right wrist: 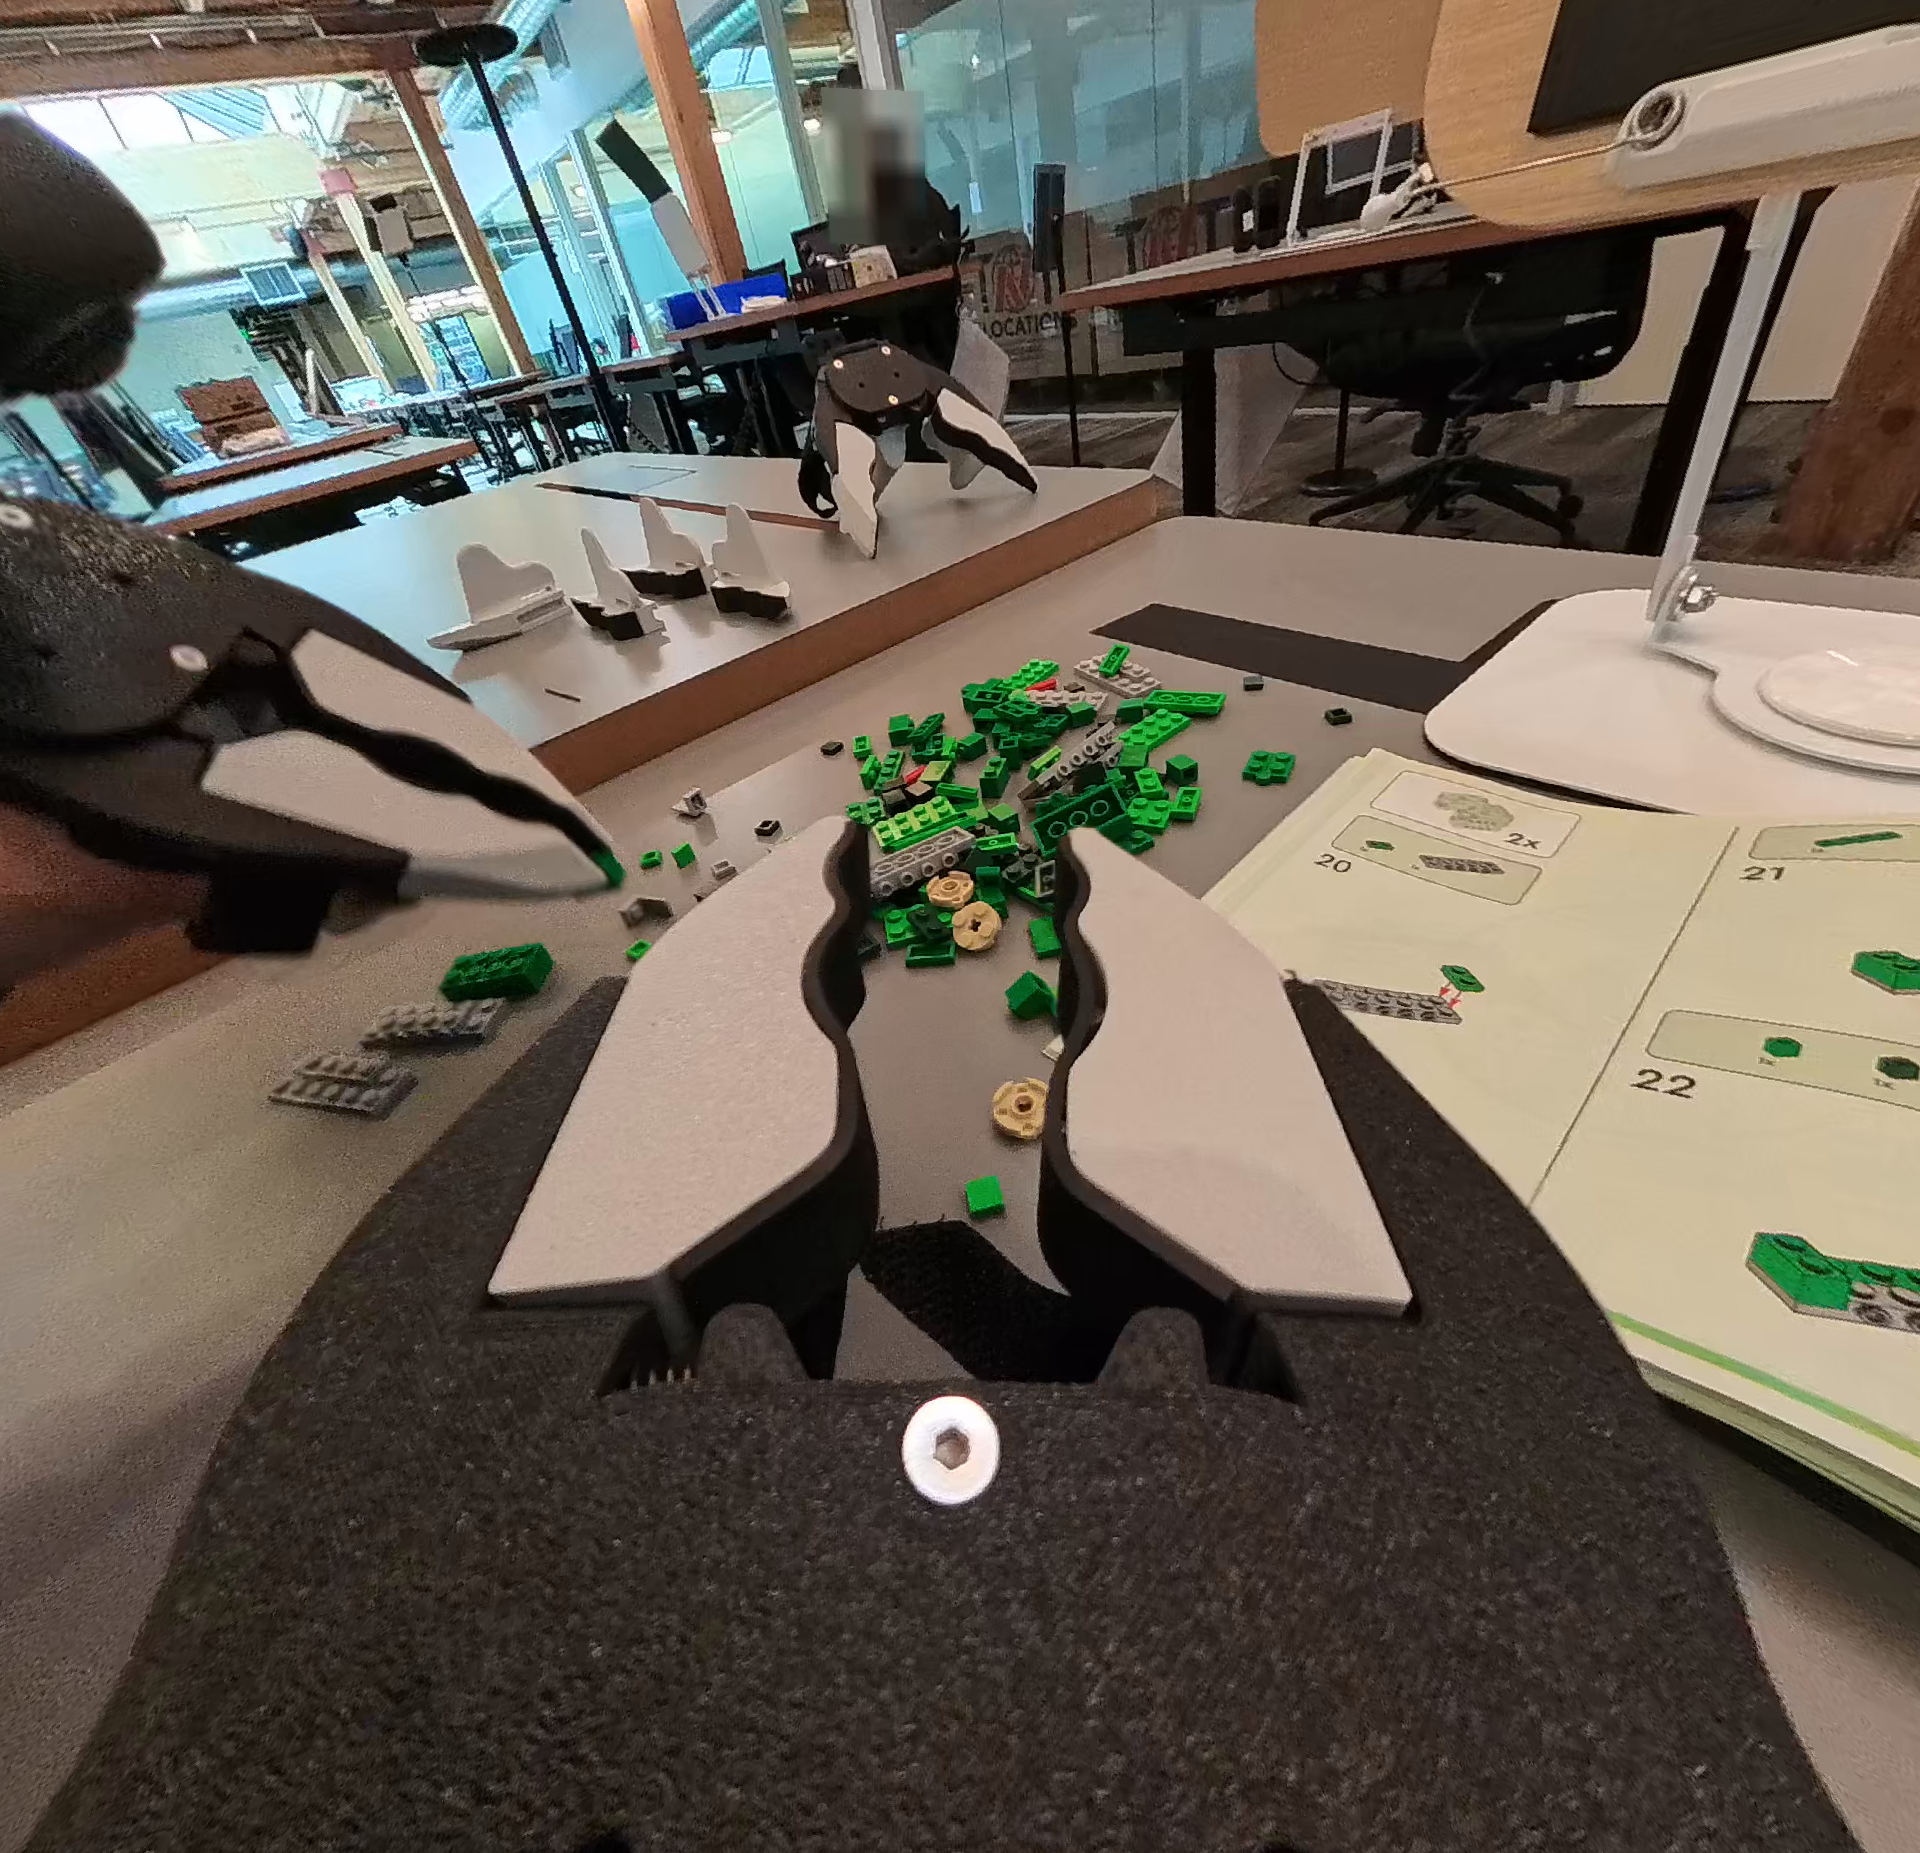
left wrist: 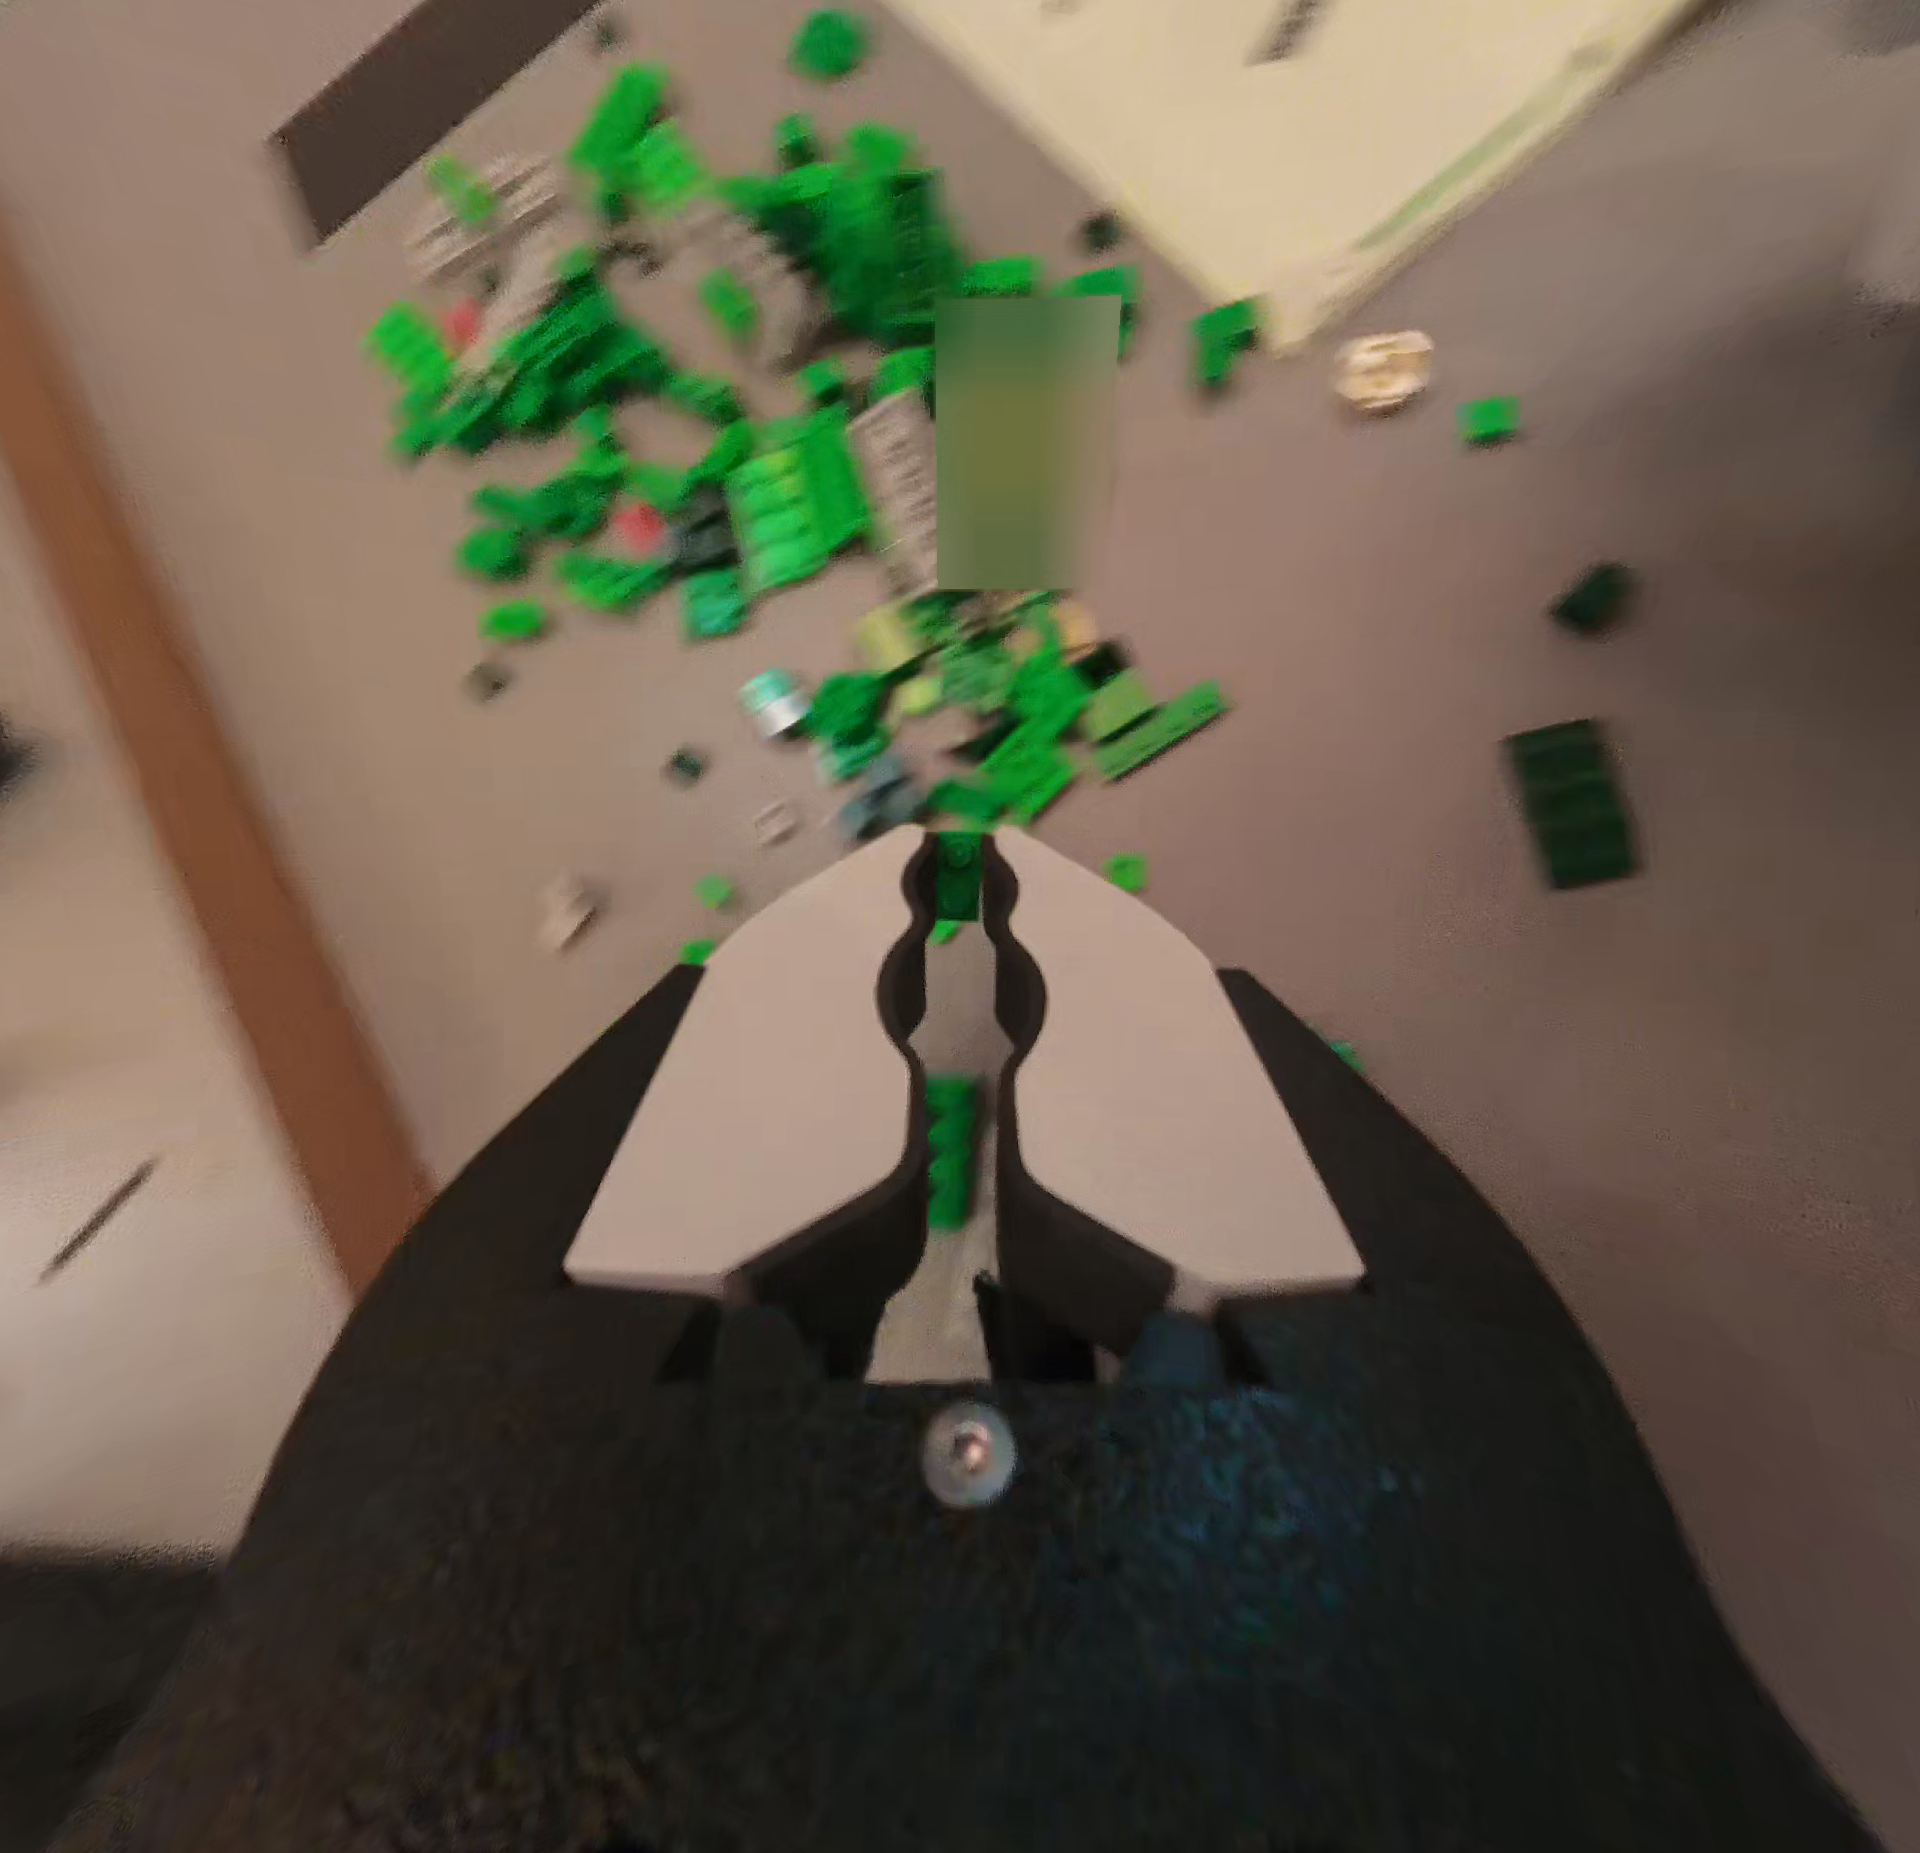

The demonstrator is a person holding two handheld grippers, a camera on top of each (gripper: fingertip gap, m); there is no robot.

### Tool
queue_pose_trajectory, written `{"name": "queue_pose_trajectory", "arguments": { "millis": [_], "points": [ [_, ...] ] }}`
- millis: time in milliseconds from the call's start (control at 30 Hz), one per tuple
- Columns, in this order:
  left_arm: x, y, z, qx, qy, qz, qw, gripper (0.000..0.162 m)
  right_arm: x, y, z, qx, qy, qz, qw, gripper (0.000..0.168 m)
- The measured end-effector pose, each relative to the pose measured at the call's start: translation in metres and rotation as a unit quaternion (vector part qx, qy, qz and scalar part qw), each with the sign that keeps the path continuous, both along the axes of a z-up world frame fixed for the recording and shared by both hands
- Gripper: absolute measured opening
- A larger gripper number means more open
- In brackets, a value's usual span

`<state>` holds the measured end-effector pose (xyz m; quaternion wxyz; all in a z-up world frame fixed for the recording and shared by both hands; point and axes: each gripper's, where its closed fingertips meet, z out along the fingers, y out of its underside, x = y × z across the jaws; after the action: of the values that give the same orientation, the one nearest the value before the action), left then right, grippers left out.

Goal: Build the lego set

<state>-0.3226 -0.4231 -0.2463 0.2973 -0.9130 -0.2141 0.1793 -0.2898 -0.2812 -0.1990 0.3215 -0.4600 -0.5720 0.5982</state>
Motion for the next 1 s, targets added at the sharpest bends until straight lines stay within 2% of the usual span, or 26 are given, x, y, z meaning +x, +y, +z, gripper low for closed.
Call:
{"name": "queue_pose_trajectory", "arguments": {
  "millis": [100, 167, 267, 467, 600, 667, 733, 800, 1000],
  "points": [
    [-0.021, -0.043, -0.001, 0.004, -0.028, 0.079, 0.996, 0.007, 0.0, -0.004, -0.001, 0.003, -0.001, 0.005, 1.0, 0.033],
    [-0.026, -0.054, -0.006, 0.019, -0.061, 0.093, 0.994, 0.007, 0.001, -0.005, -0.001, 0.009, -0.001, 0.007, 1.0, 0.033],
    [-0.026, -0.049, -0.012, 0.03, -0.078, 0.077, 0.994, 0.007, 0.001, -0.006, -0.002, 0.015, 0.0, 0.007, 1.0, 0.033],
    [-0.024, -0.044, -0.035, -0.043, -0.08, 0.064, 0.994, 0.007, 0.001, -0.006, -0.003, 0.014, -0.003, 0.009, 1.0, 0.033],
    [-0.021, -0.039, -0.041, -0.02, -0.102, 0.065, 0.993, 0.007, 0.0, -0.005, -0.003, 0.012, -0.005, 0.009, 1.0, 0.033],
    [-0.02, -0.04, -0.041, -0.016, -0.11, 0.07, 0.991, 0.021, 0.0, -0.005, -0.004, 0.009, -0.008, 0.01, 1.0, 0.033],
    [-0.019, -0.041, -0.038, -0.015, -0.11, 0.07, 0.991, 0.031, 0.0, -0.005, -0.005, 0.006, -0.01, 0.011, 1.0, 0.033],
    [-0.019, -0.039, -0.032, -0.008, -0.106, 0.067, 0.992, 0.034, 0.0, -0.005, -0.005, 0.005, -0.011, 0.012, 1.0, 0.033],
    [-0.041, -0.027, -0.004, 0.02, -0.075, 0.05, 0.996, 0.031, 0.0, -0.006, -0.005, 0.003, -0.012, 0.014, 1.0, 0.033]
  ]
}}
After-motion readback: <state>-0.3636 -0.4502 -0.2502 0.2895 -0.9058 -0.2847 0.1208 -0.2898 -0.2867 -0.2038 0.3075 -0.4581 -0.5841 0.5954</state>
